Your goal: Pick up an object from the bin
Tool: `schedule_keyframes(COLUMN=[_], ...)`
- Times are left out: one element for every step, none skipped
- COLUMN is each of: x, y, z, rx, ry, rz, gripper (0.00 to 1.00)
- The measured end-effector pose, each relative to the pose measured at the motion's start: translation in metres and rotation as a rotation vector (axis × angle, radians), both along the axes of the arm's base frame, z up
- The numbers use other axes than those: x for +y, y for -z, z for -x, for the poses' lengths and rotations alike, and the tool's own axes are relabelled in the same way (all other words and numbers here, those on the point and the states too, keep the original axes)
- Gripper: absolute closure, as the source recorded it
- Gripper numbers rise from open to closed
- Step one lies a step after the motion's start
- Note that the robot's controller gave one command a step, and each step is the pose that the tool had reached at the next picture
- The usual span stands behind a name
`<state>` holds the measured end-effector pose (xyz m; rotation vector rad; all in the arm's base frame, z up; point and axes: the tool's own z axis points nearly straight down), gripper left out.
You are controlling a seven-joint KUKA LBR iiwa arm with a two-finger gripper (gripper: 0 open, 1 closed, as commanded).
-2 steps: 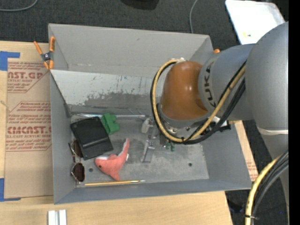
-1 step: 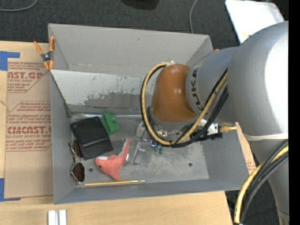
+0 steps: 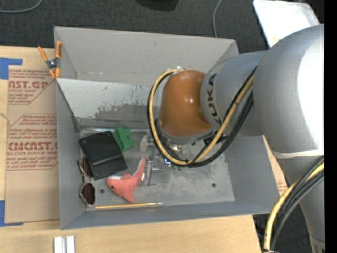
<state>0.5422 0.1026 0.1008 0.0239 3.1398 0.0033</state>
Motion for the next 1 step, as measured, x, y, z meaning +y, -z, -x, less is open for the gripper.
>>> schedule_keyframes(x=[0.0301], y=[-0.0016], z=[-0.0074], rx=[-0.001], ry=[0.041], rz=[0.000], gripper=[0.00])
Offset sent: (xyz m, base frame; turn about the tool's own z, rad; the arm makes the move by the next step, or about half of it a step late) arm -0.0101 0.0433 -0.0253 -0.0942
